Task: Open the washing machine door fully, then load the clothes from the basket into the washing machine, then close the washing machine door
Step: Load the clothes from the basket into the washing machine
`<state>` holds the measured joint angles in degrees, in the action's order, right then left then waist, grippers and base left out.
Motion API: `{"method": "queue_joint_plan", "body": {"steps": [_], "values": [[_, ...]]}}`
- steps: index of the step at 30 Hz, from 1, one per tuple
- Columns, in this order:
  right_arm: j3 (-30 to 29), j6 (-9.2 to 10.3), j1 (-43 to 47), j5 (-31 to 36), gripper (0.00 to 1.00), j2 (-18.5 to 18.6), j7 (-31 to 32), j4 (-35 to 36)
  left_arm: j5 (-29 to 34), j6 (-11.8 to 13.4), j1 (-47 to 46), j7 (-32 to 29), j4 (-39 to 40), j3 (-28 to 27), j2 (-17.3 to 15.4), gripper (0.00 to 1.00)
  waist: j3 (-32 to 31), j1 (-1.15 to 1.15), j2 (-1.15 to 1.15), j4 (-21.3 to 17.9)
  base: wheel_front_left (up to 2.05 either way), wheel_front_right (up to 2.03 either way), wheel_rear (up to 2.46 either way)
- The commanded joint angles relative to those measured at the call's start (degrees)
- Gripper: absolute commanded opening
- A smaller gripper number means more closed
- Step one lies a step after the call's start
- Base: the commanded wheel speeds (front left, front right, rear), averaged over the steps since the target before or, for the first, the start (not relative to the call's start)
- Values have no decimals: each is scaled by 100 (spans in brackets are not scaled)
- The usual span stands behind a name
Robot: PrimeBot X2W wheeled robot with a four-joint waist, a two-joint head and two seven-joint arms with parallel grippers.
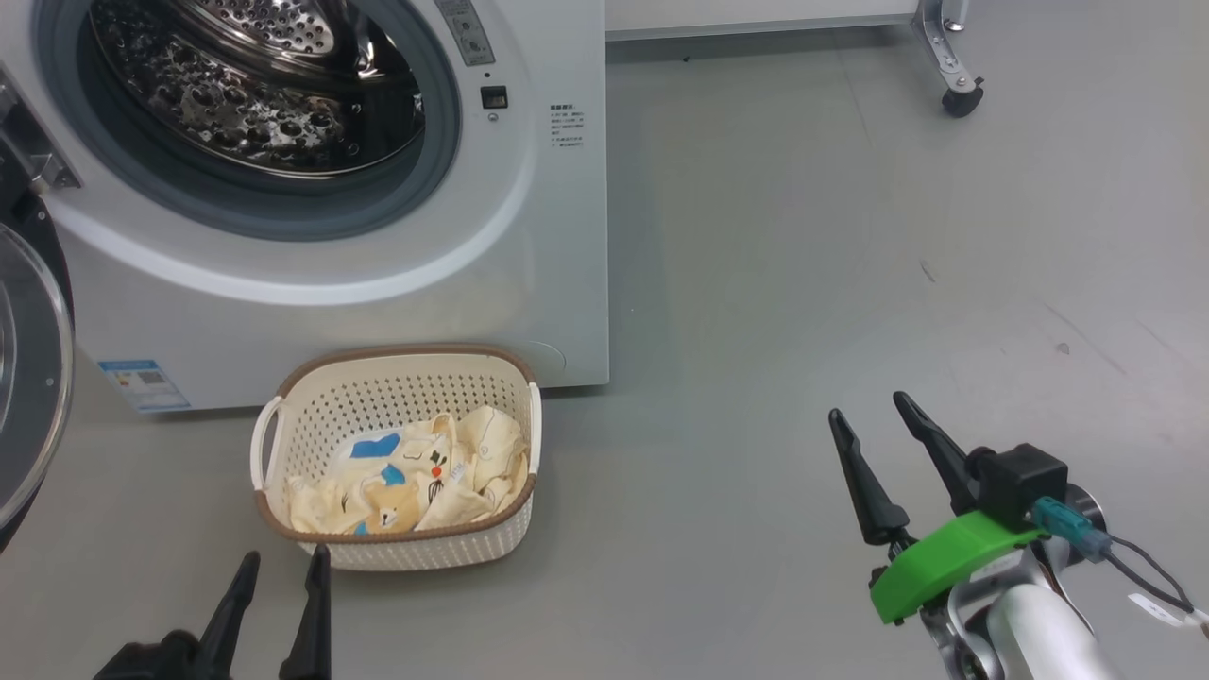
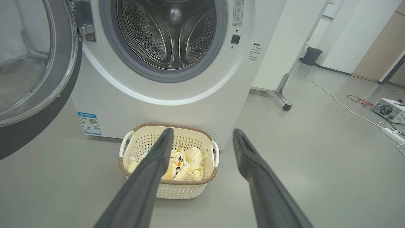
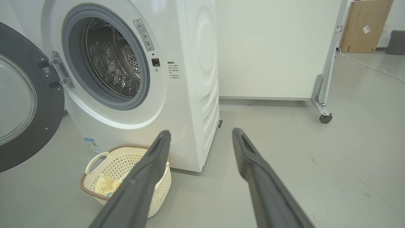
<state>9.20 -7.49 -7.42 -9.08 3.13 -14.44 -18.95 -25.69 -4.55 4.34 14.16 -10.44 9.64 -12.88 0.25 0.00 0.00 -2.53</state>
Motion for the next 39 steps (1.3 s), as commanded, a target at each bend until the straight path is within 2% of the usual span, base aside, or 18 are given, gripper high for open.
{"method": "queue_joint_plan", "body": {"steps": [1, 14, 24, 29, 39], "values": [[115, 0, -157, -20, 100, -25, -56, 156, -24, -20, -314, 58, 134, -190, -81, 100, 1, 0, 0, 5, 0, 0, 0], [166, 0, -149, -6, 100, -25, -56, 136, -349, -131, -303, 38, 125, -145, -81, 100, -2, 0, 0, 32, 30, -30, 0], [186, 0, -144, 18, 100, -25, -56, 107, -363, -112, -310, 49, 132, -153, -94, 100, -3, 0, 0, 52, 163, -163, 0], [226, 0, -149, 19, 100, -25, -56, 87, -160, 101, -349, 66, 74, -220, -80, 100, -9, 0, 0, 78, 200, -200, 0], [196, 0, -170, 61, 100, -25, -56, 91, -48, 24, -391, 79, -36, -162, -33, 100, 51, 0, 0, 142, 103, -103, 0]]}}
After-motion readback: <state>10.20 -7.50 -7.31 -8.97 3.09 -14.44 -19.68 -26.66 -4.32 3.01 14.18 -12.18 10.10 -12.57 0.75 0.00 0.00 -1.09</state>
